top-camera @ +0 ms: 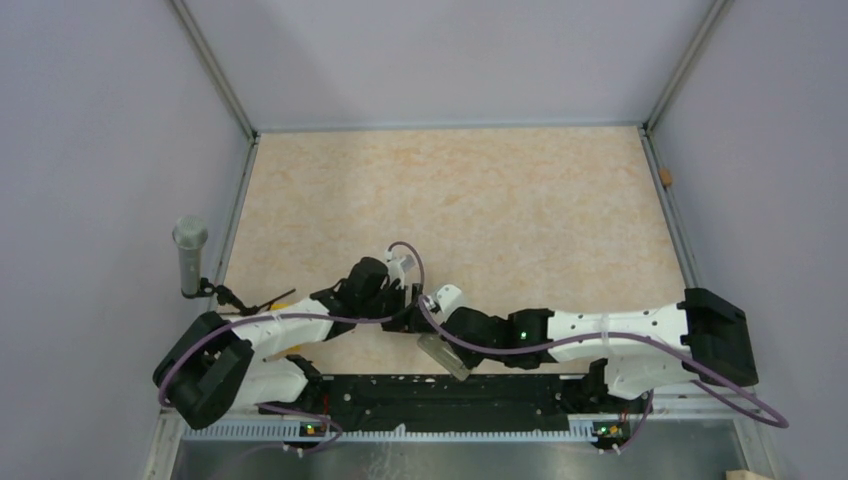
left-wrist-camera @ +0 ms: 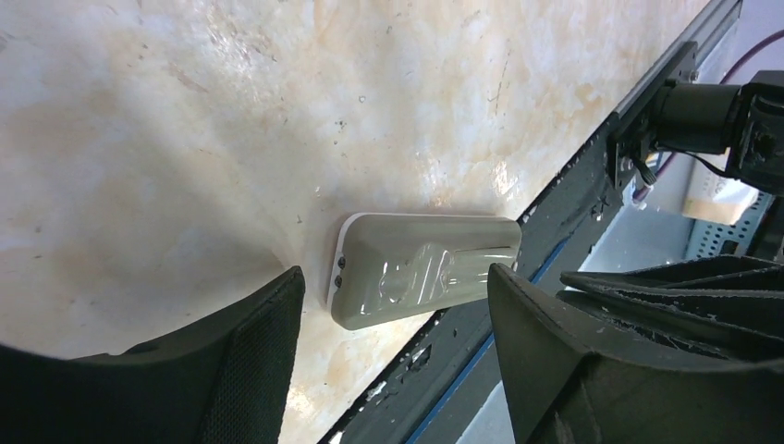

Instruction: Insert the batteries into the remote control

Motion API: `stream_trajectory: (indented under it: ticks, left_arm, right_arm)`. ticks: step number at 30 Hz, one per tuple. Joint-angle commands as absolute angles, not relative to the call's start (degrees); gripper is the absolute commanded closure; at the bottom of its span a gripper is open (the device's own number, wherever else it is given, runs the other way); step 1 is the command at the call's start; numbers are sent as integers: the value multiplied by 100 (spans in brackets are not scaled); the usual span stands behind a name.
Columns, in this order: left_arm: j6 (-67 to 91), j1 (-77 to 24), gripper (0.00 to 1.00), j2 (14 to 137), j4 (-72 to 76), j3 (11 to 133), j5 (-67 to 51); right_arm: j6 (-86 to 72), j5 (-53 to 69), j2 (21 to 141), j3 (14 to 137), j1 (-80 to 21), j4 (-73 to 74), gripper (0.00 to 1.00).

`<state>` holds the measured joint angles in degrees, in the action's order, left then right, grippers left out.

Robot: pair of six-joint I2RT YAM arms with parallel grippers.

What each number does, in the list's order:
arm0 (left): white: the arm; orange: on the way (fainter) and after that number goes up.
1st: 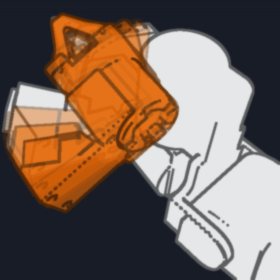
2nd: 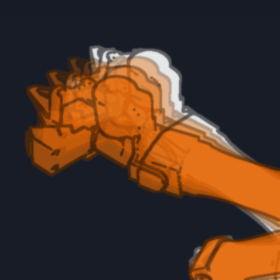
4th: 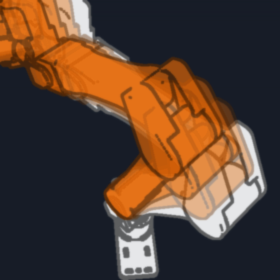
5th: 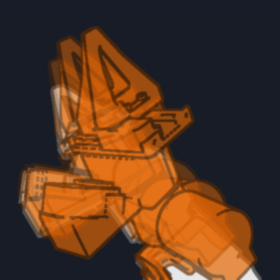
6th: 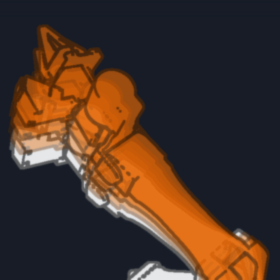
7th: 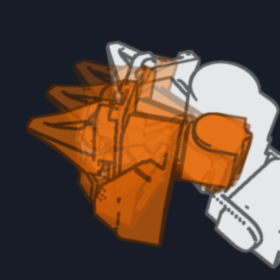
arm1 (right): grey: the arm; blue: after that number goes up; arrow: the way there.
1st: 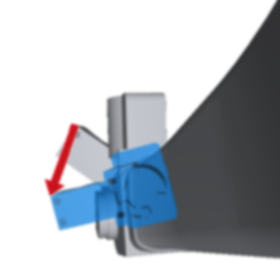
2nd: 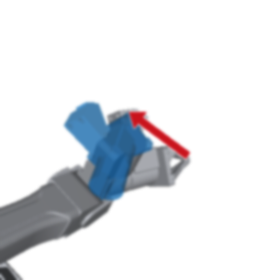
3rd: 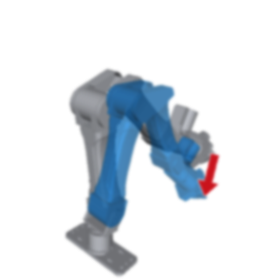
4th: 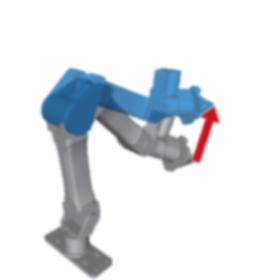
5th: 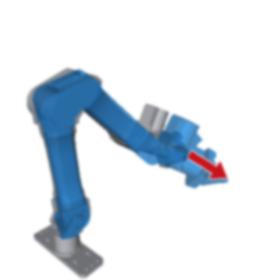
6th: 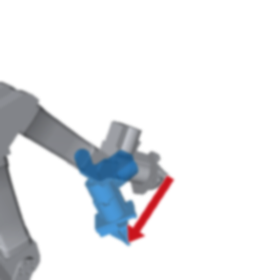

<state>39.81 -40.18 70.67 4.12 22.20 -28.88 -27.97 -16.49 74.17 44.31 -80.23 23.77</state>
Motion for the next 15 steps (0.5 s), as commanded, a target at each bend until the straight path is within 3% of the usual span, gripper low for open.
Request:
stream_trajectory:
  ticks: [1,15]
  left_arm:
    - [3818,-4034,26,6631,29,2495,-2451]
    - [3873,-4034,23,5718,-669,2619,-2182]
  right_arm:
    - [-2757,-1715,7237,4549,-7940,2454,100]
    - [-2697,-1456,7524,4388,-7869,2052,100]
